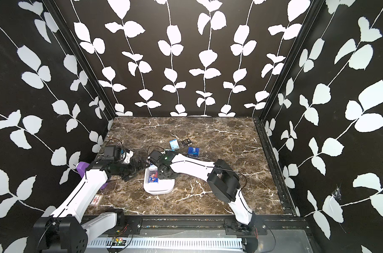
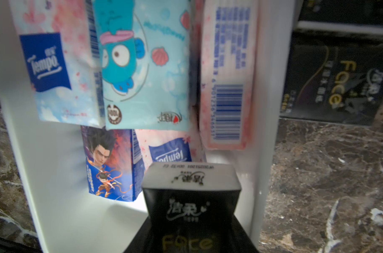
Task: Put the pocket tissues into the storage box
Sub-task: Place the pocket tissues in the storage box, then pick up the pocket tissues from the center of the board.
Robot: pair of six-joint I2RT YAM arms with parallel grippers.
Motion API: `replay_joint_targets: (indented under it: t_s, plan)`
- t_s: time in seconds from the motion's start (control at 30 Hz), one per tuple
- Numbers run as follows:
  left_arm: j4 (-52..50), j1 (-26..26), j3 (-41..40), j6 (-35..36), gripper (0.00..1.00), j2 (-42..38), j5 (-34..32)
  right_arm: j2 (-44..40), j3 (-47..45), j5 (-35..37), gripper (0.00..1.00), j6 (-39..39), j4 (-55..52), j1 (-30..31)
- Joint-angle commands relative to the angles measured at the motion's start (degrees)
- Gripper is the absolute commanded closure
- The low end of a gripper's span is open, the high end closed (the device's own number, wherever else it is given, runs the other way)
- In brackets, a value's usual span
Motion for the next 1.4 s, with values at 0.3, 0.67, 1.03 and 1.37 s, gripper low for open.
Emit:
replay_joint_targets:
  t_s: [0.3, 0.67, 1.03, 1.37]
  plan:
    - [-0.9, -0.2, 1.1, 0.2, 0.01, -0.9, -0.3, -3.3, 3.2, 4.2, 0.38, -3.2, -4.3, -0.4]
    - [-1.5, -0.2, 1.3, 0.5, 0.01, -0.4, -1.2, -7.6, 3.2, 5.8, 0.35, -8.0, -2.0, -4.0]
    - [-1.8, -0.2, 1.0, 0.4, 0.01, -0.8, -2.1, -10.3, -7.8, 6.2, 0.33, -9.3, 4.7, -14.3]
    - [-2.2, -0.1, 1.6, 0.3, 0.01, 0.1, -2.6, -1.2, -2.1, 2.0, 0.07, -19.3, 0.6, -15.3]
